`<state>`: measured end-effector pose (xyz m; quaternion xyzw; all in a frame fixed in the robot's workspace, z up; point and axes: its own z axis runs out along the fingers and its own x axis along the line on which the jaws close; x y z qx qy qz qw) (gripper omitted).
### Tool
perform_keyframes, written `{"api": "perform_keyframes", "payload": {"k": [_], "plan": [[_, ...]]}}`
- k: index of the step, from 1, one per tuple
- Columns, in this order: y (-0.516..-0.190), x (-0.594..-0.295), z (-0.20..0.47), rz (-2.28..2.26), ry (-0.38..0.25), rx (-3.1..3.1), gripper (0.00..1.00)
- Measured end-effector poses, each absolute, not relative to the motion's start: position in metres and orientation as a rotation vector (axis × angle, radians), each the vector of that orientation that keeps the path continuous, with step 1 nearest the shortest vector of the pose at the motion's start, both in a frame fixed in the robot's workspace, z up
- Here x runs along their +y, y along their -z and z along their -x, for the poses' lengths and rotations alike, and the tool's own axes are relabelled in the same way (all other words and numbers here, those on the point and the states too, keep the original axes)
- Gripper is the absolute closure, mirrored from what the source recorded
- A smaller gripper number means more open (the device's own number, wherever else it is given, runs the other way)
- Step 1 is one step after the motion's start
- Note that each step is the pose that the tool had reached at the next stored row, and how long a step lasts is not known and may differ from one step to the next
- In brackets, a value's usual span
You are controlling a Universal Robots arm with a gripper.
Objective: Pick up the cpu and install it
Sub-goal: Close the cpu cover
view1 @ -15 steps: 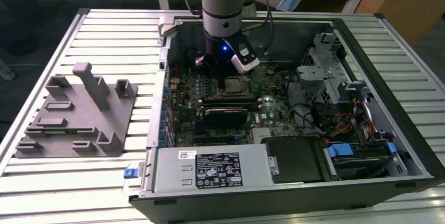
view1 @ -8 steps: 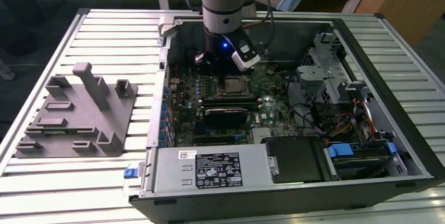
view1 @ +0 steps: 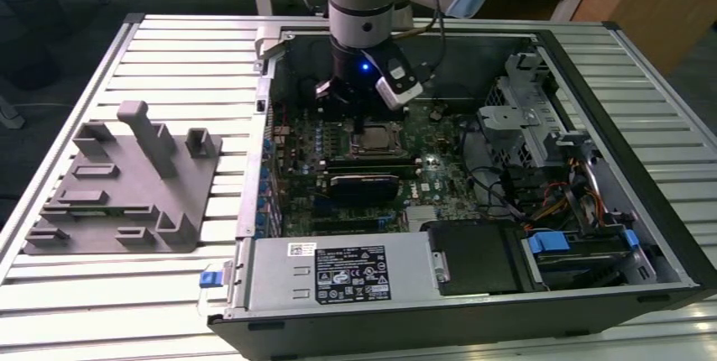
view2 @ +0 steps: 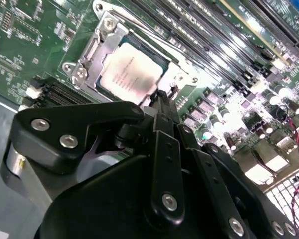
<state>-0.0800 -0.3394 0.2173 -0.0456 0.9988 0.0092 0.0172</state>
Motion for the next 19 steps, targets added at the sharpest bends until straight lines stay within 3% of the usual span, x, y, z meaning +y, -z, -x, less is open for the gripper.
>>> {"api": "perform_keyframes", "payload": {"k": [19], "plan": [[-0.221, -0.339, 0.05, 0.1, -0.016, 3.106, 0.89]]}}
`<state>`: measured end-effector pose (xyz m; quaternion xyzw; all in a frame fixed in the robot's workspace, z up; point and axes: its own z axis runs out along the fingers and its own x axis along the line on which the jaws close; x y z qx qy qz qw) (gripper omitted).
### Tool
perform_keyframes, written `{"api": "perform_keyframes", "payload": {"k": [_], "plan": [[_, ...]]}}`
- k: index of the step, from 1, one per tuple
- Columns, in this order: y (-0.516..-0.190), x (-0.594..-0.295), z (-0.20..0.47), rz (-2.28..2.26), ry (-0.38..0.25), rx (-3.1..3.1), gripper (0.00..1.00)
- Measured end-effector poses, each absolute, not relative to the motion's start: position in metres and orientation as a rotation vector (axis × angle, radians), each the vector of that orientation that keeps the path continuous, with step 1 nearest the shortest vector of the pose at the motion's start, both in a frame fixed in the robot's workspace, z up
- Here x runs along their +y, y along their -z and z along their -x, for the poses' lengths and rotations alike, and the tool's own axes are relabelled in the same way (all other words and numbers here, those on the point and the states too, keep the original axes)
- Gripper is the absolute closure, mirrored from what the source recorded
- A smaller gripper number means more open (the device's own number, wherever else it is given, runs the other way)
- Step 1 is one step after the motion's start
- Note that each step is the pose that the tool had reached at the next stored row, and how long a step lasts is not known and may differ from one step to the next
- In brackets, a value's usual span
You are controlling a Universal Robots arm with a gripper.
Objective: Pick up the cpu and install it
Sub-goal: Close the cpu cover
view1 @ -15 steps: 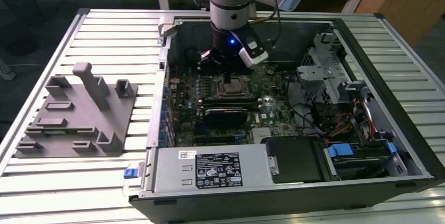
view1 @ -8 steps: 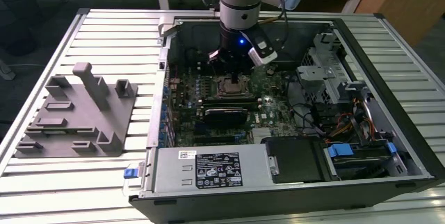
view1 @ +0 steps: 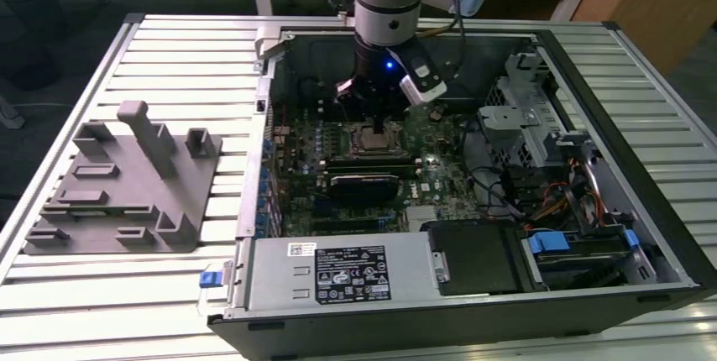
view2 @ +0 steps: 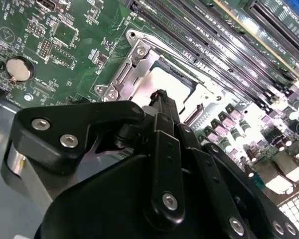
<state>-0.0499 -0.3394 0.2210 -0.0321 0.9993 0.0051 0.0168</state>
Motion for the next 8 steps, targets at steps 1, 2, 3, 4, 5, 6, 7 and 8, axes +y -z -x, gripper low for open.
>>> {"api": "perform_keyframes", "payload": {"k": [1, 2, 3, 4, 5, 6, 7, 8], "plan": [[-0.222, -0.339, 0.05, 0.087, -0.016, 3.107, 0.89], [-0.224, -0.339, 0.05, 0.075, -0.015, 3.107, 0.89], [-0.226, -0.339, 0.05, 0.065, -0.015, 3.107, 0.89], [-0.228, -0.339, 0.05, 0.055, -0.015, 3.107, 0.89], [-0.23, -0.339, 0.05, 0.047, -0.015, 3.107, 0.89], [-0.232, -0.339, 0.05, 0.04, -0.015, 3.107, 0.89], [-0.234, -0.339, 0.05, 0.034, -0.015, 3.107, 0.89], [-0.236, -0.339, 0.05, 0.028, -0.014, 3.108, 0.89]]}}
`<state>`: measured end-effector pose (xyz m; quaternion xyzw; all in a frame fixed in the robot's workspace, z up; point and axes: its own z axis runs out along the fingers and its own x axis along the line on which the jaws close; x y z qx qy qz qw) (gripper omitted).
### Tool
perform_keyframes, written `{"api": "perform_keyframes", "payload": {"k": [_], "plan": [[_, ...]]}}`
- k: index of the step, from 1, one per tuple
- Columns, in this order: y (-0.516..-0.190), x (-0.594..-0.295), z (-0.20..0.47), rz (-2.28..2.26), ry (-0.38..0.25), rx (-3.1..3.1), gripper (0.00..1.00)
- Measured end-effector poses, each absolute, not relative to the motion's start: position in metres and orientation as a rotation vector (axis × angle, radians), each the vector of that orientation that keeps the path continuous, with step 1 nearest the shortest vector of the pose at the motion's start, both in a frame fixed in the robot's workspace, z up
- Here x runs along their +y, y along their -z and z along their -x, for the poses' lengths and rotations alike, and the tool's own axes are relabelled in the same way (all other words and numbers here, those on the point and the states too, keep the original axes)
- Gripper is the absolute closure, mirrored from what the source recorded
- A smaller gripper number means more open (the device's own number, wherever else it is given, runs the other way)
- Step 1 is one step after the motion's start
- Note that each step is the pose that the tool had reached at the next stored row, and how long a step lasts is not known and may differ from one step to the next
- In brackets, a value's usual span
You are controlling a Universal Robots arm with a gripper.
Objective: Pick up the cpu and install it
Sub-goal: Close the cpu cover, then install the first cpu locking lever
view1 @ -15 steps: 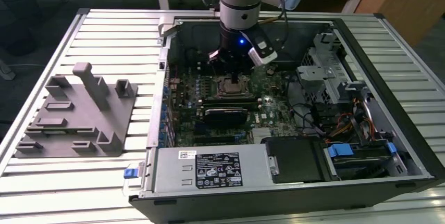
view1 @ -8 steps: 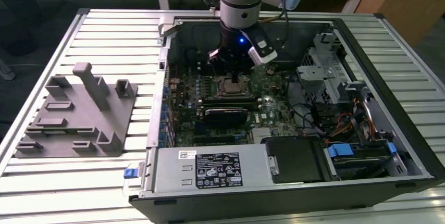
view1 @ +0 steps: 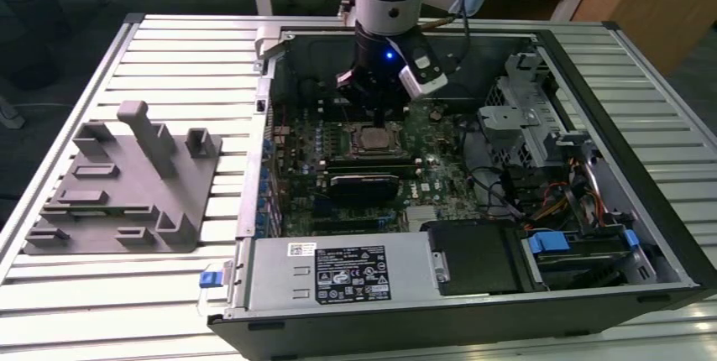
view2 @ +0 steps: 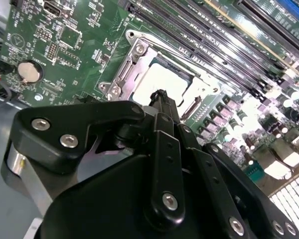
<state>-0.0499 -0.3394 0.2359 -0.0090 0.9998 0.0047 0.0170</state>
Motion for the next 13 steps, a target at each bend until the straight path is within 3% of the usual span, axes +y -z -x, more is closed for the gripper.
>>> {"api": "perform_keyframes", "payload": {"k": [13], "plan": [[-0.2388, -0.3394, 0.0499, 0.015, -0.014, 3.108, 0.89]]}}
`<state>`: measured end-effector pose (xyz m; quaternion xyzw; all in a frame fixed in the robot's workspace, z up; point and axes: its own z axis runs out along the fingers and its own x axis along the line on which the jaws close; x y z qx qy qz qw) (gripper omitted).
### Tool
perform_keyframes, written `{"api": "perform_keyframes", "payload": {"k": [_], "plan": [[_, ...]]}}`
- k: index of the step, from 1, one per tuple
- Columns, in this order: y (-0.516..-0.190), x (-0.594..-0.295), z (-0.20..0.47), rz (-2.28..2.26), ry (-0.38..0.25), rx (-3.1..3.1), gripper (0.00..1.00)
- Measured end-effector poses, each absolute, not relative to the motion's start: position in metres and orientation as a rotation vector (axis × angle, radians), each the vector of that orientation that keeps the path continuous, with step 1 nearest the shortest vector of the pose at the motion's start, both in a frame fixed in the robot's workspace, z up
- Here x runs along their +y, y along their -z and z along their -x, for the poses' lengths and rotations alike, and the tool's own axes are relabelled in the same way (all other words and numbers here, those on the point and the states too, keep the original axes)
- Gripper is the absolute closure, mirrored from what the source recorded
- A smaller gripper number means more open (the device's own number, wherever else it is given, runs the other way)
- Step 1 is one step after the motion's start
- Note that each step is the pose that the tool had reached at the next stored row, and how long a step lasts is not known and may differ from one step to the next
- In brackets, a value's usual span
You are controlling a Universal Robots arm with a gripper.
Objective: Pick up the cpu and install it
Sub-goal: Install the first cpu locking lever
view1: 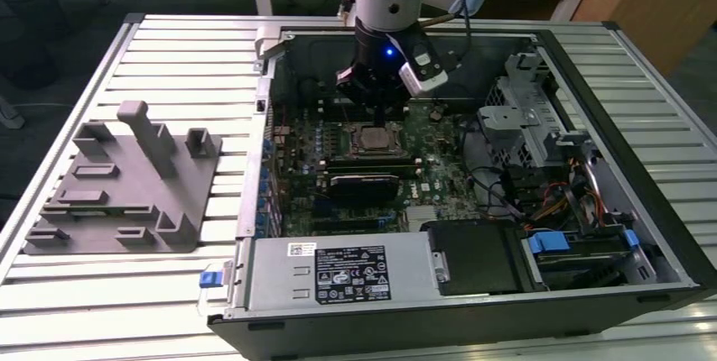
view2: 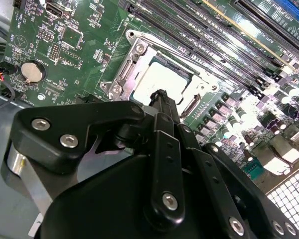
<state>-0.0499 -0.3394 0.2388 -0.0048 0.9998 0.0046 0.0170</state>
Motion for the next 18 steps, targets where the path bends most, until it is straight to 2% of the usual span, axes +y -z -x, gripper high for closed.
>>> {"api": "perform_keyframes", "payload": {"k": [18], "plan": [[-0.239, -0.339, 0.066, 0.015, -0.014, 3.108, 0.89]]}}
